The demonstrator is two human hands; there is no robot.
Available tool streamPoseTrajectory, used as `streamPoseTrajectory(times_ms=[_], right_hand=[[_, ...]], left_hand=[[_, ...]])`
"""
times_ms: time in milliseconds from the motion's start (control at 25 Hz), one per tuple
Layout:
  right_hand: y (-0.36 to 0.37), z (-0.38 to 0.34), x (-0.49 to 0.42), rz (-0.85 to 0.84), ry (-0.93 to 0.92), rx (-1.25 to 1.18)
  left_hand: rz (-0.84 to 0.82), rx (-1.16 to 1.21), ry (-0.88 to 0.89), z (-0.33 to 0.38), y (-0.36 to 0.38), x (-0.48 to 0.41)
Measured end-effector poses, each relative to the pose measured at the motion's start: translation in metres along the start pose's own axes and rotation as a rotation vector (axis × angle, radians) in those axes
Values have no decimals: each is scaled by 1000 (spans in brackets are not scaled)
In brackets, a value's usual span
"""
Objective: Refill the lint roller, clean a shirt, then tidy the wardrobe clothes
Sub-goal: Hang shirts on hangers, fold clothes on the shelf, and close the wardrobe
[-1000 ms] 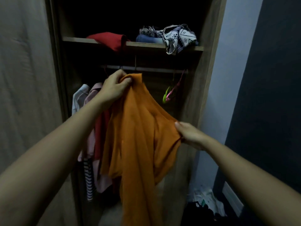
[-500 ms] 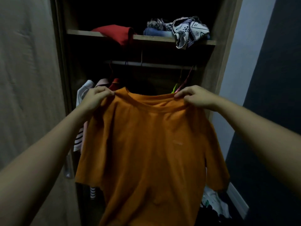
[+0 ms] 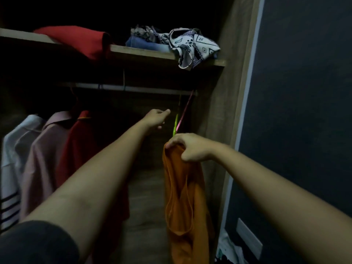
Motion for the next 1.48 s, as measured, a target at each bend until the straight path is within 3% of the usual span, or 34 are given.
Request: streamPoseTrajectory(times_ms=[200,320,520,840,1120,1200,1480], right_hand=[[1,16,-17,-3,41,-11],[4,20,-22,2,34,8],[6,21,-26,-12,39,-22],[17,11,-22,-28,35,-54],[23,12,-10,23,34,-72],[29,16,-12,70,25,-45],[68,32,-34,165,81,-3]], left_hand=[[-52,-22,-41,10,61,-29],[26,-170,34,12,69,-41],[170,-303,115,14,49,-46],[217,-480,216,25,11,-32],[262,-704,125,-13,-19,9],[330,-684,124,-33,-39,38],[511,-456,408,-96,-152,167]])
Point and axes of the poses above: each hand's wrist, its own x-axis away from the middle knuckle, its own y-axis out of the palm, z = x × y, the point moved 6 cm from there along -x, towards the middle knuckle, and after that the axes turned 15 degrees about z, right-handed, at the moved point
